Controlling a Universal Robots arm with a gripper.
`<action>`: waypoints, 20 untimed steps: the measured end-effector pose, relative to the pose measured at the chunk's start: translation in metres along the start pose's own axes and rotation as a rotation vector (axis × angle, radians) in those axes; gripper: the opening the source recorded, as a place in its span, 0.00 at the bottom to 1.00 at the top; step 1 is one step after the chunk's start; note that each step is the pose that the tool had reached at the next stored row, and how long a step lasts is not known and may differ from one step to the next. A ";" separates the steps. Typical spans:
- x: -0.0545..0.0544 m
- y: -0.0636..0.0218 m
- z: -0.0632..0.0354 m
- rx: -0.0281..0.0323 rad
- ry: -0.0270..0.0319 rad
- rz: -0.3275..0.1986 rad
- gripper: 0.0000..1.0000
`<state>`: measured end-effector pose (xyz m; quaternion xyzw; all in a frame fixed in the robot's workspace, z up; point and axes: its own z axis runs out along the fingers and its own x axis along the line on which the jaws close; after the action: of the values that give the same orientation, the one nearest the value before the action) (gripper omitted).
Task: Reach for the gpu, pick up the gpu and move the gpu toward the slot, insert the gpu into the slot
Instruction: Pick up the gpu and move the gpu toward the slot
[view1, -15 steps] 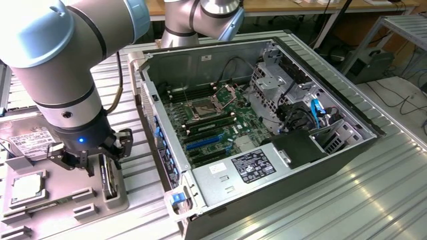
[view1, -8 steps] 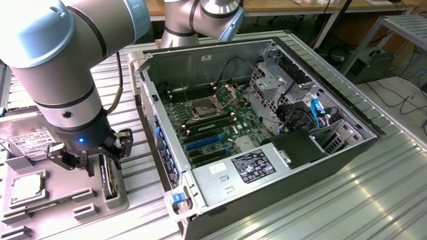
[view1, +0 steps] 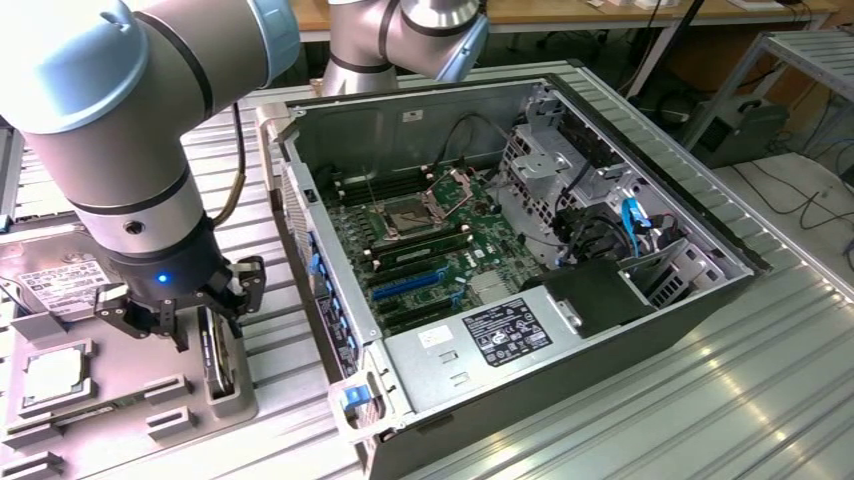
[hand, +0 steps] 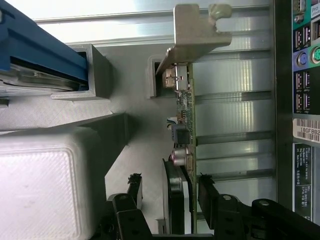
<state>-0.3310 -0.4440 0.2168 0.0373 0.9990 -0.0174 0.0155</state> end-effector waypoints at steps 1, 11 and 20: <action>0.000 0.0000 0.0001 0.0000 0.0000 0.000 0.57; 0.000 0.0000 0.0005 0.0000 0.0000 0.000 0.34; 0.000 0.0000 0.0005 -0.0001 -0.0001 0.000 0.29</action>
<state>-0.3310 -0.4439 0.2162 0.0373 0.9990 -0.0174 0.0155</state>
